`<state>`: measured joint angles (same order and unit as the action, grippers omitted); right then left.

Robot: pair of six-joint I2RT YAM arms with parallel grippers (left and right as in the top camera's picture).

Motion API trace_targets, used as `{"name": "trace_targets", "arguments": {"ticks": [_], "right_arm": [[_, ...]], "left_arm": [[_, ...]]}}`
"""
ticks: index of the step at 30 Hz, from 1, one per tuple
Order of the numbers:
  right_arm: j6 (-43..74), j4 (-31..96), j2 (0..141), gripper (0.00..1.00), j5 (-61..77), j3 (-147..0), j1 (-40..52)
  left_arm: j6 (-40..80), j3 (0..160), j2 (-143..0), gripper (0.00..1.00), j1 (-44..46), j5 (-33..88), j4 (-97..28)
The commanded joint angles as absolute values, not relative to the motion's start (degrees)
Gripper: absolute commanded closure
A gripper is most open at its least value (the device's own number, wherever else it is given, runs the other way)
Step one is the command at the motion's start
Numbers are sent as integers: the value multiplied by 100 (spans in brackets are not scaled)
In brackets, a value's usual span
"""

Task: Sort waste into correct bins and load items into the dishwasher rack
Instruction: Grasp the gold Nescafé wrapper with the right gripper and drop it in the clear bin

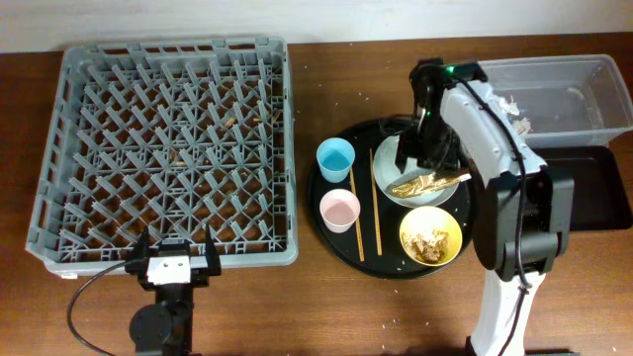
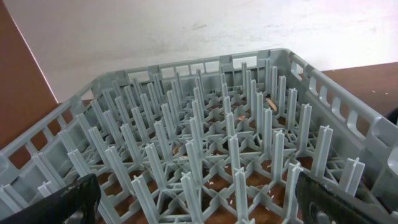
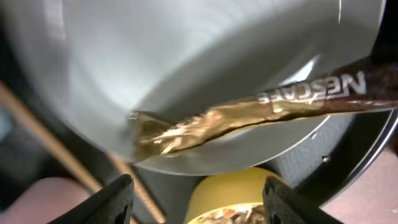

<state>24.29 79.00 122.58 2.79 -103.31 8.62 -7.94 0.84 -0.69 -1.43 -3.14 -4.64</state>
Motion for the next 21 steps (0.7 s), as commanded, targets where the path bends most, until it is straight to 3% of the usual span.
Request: {"name": "trace_targets", "arguments": {"ticks": [1, 4, 9, 11, 12, 13, 16, 21], "right_arm": [[2648, 7494, 12219, 33, -12, -9625, 902], [2646, 6573, 12219, 33, -91, -9006, 899], [2519, 6204, 12219, 33, -381, -8901, 899], [2379, 5872, 12219, 54, -701, -8901, 899], [2381, 5732, 12219, 80, -823, -8901, 899], [2290, 5599, 12219, 96, -825, -8903, 899], [2206, 5878, 12162, 96, -823, -9181, 888], [2126, 7561, 11509, 96, -1236, -11546, 366]], "left_arm": [[-869, 54, -45, 1, -156, -252, -462], [-871, 54, -45, 1, -156, -252, -462], [-869, 54, -45, 1, -156, -252, -462], [-869, 54, -45, 1, -156, -252, -462], [-869, 54, -45, 1, -156, -252, -462], [-871, 54, -45, 1, -156, -252, -464], [-871, 54, -45, 1, -156, -252, -462], [-871, 54, -45, 1, -156, -252, -462]]}}
